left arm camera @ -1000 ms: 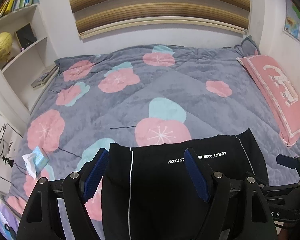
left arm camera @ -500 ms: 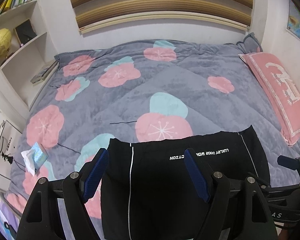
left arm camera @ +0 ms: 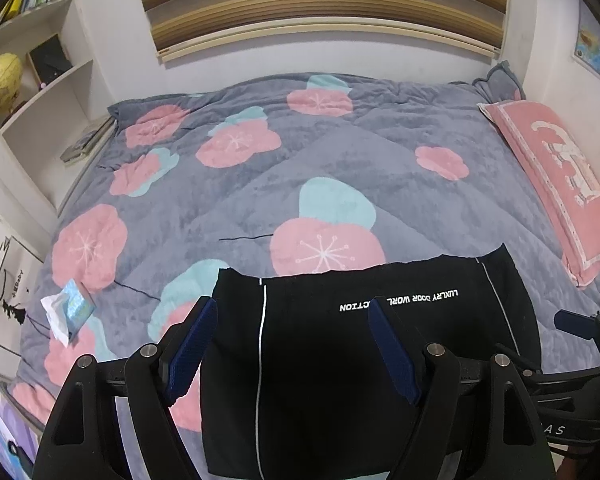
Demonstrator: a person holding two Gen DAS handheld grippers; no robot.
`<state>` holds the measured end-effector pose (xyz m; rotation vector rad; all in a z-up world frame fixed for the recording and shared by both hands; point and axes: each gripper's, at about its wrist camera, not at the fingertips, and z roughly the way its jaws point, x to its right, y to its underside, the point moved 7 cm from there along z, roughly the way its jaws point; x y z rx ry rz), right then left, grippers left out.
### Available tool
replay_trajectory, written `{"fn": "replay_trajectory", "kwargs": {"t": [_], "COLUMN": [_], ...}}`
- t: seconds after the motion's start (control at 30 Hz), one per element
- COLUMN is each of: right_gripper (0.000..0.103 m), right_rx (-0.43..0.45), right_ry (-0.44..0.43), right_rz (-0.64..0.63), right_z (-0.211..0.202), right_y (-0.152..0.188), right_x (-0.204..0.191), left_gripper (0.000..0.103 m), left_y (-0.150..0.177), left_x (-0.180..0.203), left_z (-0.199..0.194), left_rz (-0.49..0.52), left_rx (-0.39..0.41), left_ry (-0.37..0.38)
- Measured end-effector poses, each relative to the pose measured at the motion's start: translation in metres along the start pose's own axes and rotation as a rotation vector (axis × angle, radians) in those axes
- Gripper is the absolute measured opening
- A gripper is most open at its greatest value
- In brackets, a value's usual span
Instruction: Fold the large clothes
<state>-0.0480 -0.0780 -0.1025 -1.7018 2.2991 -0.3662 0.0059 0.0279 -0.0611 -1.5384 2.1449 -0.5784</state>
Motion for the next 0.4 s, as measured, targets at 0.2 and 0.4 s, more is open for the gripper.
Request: {"fn": "replay_trajectory", "kwargs": {"t": [0.2,0.4], "right_gripper": [0.099,0.099], "right_rx": [-0.002,-0.006], "right_ry": [-0.001,-0.001], "right_rz": [-0.003,-0.005], "right_z": [0.000,0.000], "right_y": [0.001,0.007], "right_x": [0.000,-0.001], "left_gripper": [0.079,0.079], "left_y": [0.006,0.010], "left_x": [-0.002,-0.012], "left_z": [0.002,0.000], "left_rz": [-0.006,-0.036], "left_rx": [-0.010,0.010], "left_ry": [-0.017,-0.027]}}
